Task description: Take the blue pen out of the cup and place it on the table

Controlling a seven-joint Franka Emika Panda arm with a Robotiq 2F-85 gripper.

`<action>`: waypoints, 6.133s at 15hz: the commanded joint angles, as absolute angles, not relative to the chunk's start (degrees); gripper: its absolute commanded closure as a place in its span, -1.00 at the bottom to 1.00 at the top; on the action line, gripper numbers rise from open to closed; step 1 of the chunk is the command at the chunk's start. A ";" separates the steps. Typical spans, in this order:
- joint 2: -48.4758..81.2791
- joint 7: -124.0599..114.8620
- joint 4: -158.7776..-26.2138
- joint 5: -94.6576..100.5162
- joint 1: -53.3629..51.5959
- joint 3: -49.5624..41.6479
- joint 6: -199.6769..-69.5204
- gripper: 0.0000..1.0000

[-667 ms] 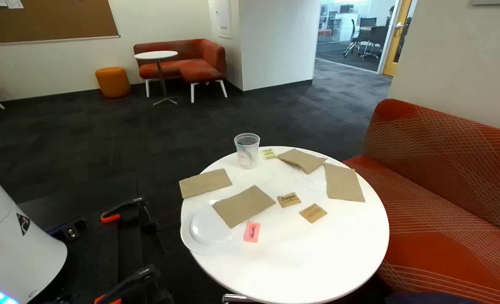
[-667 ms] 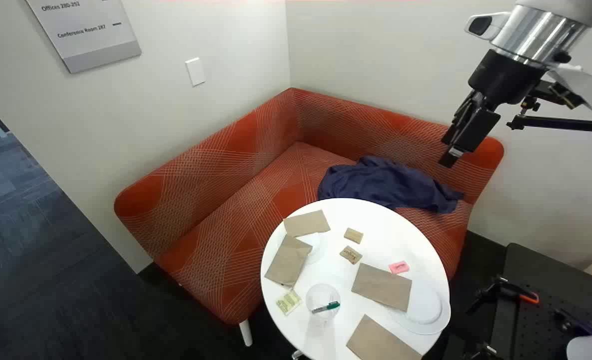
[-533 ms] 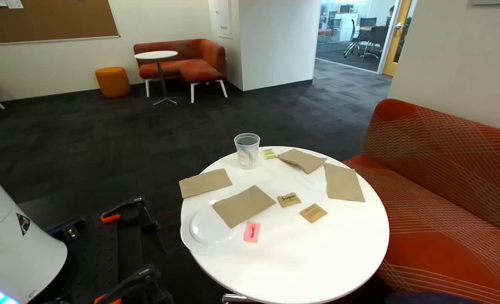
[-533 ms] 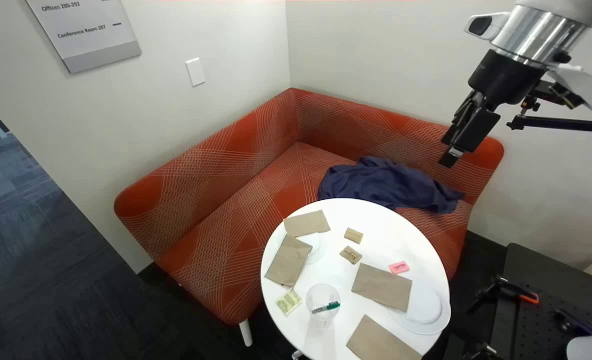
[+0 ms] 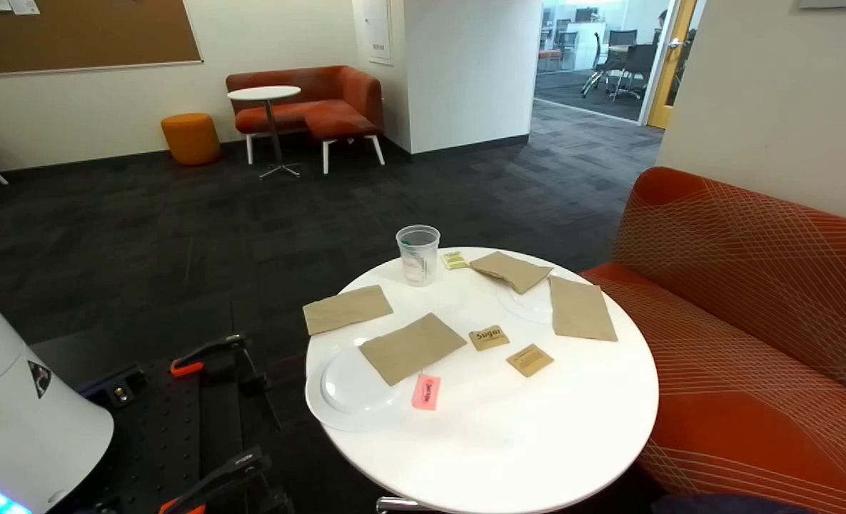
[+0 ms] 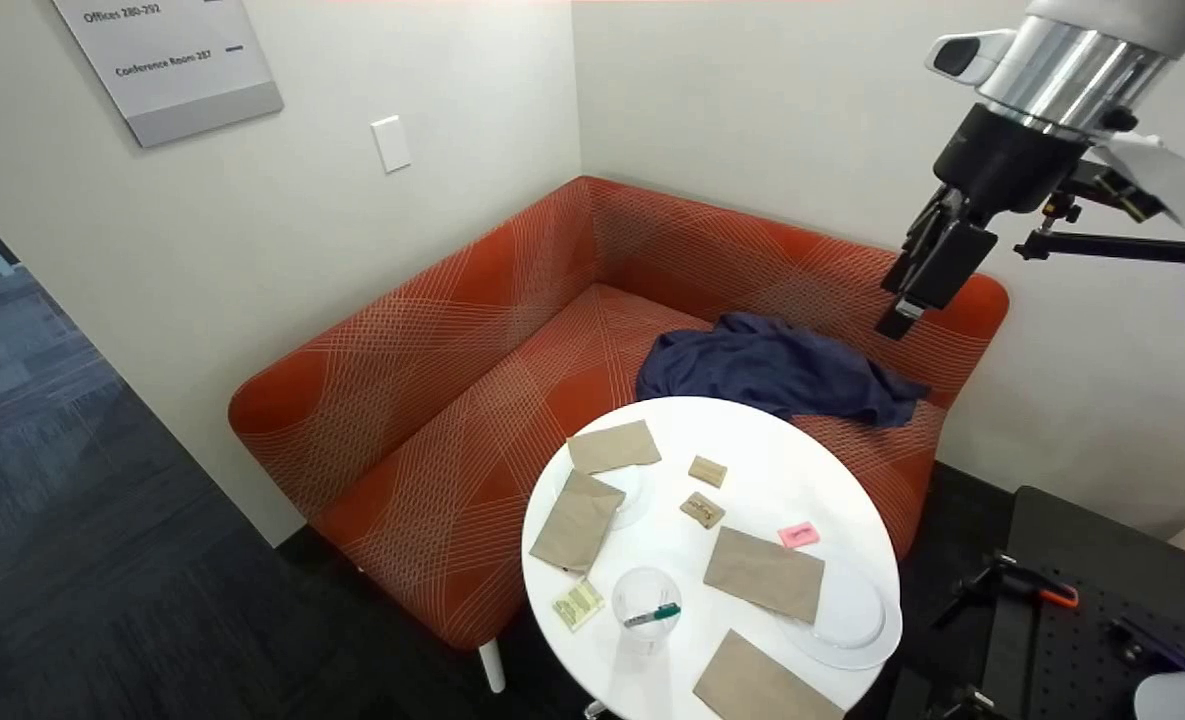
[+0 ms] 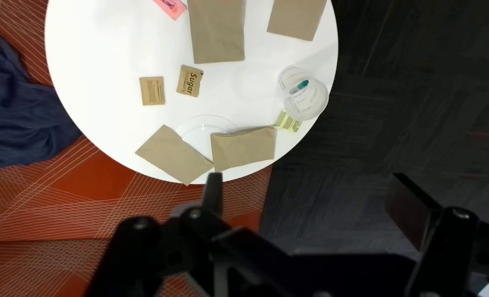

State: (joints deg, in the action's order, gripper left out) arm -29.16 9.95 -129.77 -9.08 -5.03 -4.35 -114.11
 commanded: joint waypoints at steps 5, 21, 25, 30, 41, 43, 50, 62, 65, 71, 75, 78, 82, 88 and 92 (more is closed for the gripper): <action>-21.65 7.19 -127.75 -7.96 -4.76 0.30 -116.60 -1.00; -2.81 -7.42 -122.03 -2.77 -6.36 8.57 -124.40 -1.00; 0.98 -10.03 -120.94 -2.48 -7.86 9.41 -125.03 -1.00; 5.86 -12.85 -119.48 -1.72 -9.31 9.70 -126.07 -1.00; 18.81 -17.78 -112.33 1.13 -12.56 8.25 -128.93 -1.00; 20.81 -19.12 -111.07 2.26 -13.20 7.68 -129.44 -1.00; 25.73 -22.52 -107.56 4.58 -15.31 5.93 -128.98 -0.29; 30.00 -22.10 -105.68 3.98 -16.43 4.78 -127.80 -0.10; 31.41 -21.94 -104.58 3.90 -16.42 4.59 -127.44 -0.08; 34.19 -21.52 -102.52 3.60 -16.34 4.20 -126.95 -0.02; 35.70 -21.22 -101.48 3.30 -16.24 4.07 -126.57 -0.01; 36.56 -20.91 -100.94 3.12 -16.17 4.13 -126.31 0.00; 37.49 -20.45 -100.39 2.97 -16.06 4.25 -126.23 0.01; 38.86 -19.70 -99.49 2.63 -15.87 4.50 -125.91 0.06; 39.81 -19.53 -98.66 2.47 -15.80 4.53 -125.16 0.06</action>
State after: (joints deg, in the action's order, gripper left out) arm 38.70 -20.51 -101.06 3.38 -15.55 4.75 -128.03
